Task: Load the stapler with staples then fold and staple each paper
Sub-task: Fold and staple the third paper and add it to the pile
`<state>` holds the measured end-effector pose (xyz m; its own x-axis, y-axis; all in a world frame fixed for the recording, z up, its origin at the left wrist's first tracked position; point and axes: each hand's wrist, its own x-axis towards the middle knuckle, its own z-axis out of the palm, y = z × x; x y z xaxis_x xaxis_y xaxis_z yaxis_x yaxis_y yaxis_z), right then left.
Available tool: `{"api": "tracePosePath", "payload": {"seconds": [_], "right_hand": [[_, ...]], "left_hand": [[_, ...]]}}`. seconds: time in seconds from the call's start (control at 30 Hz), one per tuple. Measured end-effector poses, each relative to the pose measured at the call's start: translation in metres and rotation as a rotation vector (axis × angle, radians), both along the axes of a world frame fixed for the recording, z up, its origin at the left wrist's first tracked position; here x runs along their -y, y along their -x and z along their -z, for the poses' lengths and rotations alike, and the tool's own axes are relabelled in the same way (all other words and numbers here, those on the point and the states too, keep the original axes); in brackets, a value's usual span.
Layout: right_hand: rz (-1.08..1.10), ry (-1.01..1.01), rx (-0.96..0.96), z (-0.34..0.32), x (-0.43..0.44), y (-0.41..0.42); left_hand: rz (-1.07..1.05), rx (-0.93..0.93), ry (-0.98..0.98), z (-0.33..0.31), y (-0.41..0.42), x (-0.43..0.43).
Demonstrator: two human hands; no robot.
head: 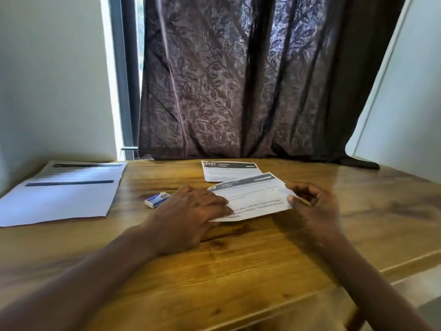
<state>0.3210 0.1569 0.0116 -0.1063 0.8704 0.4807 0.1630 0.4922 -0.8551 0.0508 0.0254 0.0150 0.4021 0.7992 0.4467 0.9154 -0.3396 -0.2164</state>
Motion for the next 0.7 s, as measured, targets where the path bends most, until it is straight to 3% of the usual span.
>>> {"api": "tracePosePath", "payload": {"seconds": [0.17, 0.3, 0.37, 0.5, 0.7], "right_hand": [[0.188, -0.126, 0.358, 0.004, -0.001, -0.009], [0.191, -0.172, 0.697, 0.008, 0.001, -0.009], [0.057, -0.261, 0.802, 0.006, 0.002, -0.003], [-0.318, -0.146, 0.823, 0.002, 0.009, 0.025], [-0.412, -0.02, 1.029, 0.002, -0.012, 0.052]], "left_hand": [[0.01, 0.162, 0.233, 0.002, -0.016, -0.006], [-0.008, 0.225, 0.343, 0.008, -0.021, -0.007], [-0.005, 0.266, 0.364, 0.009, -0.02, -0.007], [-0.018, 0.287, 0.377, 0.009, -0.02, -0.006], [-0.03, 0.274, 0.41, 0.008, -0.019, -0.006]]}}
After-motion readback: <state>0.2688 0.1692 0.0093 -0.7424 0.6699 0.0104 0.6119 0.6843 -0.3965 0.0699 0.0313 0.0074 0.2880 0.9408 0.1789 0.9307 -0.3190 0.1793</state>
